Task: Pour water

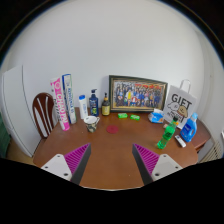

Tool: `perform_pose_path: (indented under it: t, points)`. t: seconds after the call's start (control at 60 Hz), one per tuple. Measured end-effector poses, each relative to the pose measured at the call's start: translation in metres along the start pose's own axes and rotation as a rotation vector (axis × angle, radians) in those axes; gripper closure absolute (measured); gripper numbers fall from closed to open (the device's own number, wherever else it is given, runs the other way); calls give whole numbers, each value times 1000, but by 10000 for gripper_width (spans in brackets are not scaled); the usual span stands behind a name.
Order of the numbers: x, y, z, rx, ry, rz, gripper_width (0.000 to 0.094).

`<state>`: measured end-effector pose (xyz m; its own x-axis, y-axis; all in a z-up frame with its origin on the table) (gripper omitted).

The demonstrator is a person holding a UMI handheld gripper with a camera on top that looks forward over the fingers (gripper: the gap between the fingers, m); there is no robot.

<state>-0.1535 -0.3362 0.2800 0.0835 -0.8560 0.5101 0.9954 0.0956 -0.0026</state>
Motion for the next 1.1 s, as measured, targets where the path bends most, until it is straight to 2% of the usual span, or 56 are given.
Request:
perform_pose_path:
  t: [0.317,0.7,0.867,1.1]
  points:
    - [-3,70,-10,-55,39,-46,77]
    - [-54,256,-62,-37,36,-146,79]
    - [-104,320,-68,-5,65,-141,81]
    - [-183,358,-81,-10,75,-68,82]
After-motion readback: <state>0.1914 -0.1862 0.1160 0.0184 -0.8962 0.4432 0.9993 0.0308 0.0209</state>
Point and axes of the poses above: the point between the fingertips, and its own axes, seen from behind it with the camera up: y to the right, z up, x backward, against the way the camera looks, the point moved 4 cm from there along x, backward, against the way the camera looks, and after that the axes turned 5 degrees about z, right-handed, at the moved point
